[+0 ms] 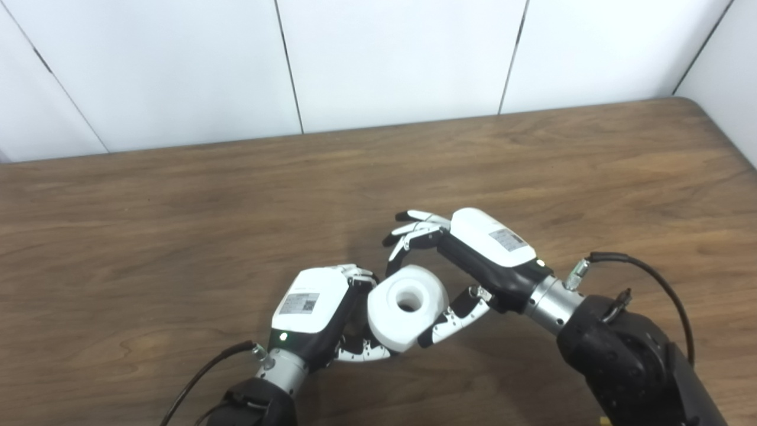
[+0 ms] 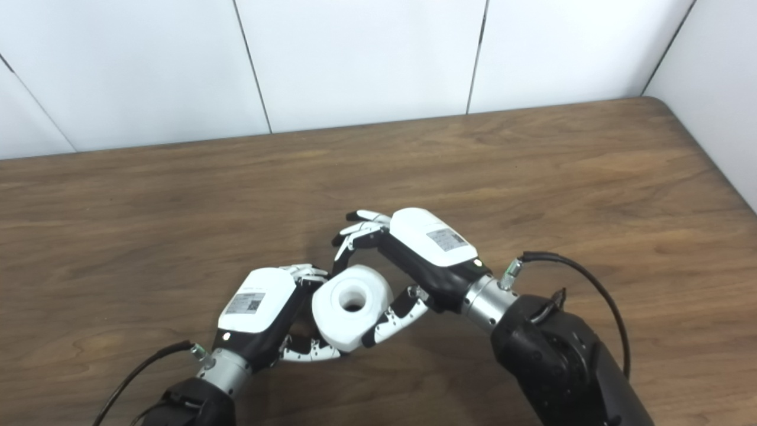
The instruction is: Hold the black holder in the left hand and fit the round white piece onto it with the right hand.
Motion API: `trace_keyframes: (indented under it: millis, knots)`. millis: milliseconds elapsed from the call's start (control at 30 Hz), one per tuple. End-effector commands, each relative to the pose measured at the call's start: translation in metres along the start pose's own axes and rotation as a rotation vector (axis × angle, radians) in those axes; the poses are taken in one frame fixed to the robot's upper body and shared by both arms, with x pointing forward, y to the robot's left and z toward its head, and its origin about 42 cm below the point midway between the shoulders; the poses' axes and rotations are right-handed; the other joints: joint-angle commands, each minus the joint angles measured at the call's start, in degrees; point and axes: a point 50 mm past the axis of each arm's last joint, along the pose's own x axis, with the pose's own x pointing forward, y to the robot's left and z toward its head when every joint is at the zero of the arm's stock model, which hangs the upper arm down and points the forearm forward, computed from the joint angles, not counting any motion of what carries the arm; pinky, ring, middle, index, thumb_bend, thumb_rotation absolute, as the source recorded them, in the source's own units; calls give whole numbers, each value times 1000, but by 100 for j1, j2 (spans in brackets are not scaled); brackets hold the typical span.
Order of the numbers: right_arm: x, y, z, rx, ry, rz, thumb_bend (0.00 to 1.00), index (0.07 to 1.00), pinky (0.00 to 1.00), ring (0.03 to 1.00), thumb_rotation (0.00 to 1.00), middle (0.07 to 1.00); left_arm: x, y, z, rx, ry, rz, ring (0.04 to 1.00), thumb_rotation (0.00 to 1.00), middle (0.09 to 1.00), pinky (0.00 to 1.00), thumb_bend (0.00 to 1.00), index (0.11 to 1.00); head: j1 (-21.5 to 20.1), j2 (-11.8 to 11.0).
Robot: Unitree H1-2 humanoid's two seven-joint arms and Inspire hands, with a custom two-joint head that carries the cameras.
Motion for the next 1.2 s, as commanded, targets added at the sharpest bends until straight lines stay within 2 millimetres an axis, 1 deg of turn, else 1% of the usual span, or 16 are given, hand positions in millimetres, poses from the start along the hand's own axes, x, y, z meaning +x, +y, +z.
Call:
trace_keyframes:
  millis: [0,300,500,833,867,900,933,1000,1033,1067,1167]
  knots:
    - [1,-3,-2,-22,0,-10,523,483,768,915,132,788,-4,-16,0,-9,12,-108,838,50,767,810,521,486,-8,7]
    - [9,-10,-3,-31,-1,-17,522,483,754,906,133,788,-4,-16,0,-8,7,-108,834,50,765,805,521,486,-9,17]
    - [9,-11,-2,-30,-11,-13,522,483,749,902,133,786,-4,-15,1,-6,9,-111,838,50,770,810,521,486,-4,40]
    - [10,-10,-1,-63,-7,40,525,491,782,903,149,785,-3,-15,1,-4,11,-117,840,50,768,808,521,486,-1,31]
    - [10,-10,-1,-63,-1,46,758,542,791,907,194,789,-3,-15,1,-6,13,-118,841,50,768,810,521,486,-1,31]
    - [10,-11,-1,-64,10,58,877,569,797,908,217,791,-3,-16,1,-6,12,-116,842,50,768,811,521,486,-4,19]
    - [10,-11,-1,-66,18,68,951,603,817,922,251,805,-3,-16,1,-7,12,-116,840,49,766,811,521,486,-4,19]
    - [9,-12,-1,-73,28,83,989,633,836,933,273,816,-3,-16,1,-9,13,-114,840,49,767,814,521,486,-3,19]
    - [9,-12,-1,-77,30,88,997,661,853,940,287,825,-3,-16,1,-12,13,-114,840,49,767,815,521,486,-7,16]
    - [9,-13,-1,-87,33,97,999,671,858,943,292,828,-3,-16,1,-13,14,-115,840,49,767,816,521,486,-7,16]
    - [9,-15,0,-114,49,125,1000,749,956,972,341,865,-2,-17,1,-9,14,-118,842,49,770,818,521,486,-8,11]
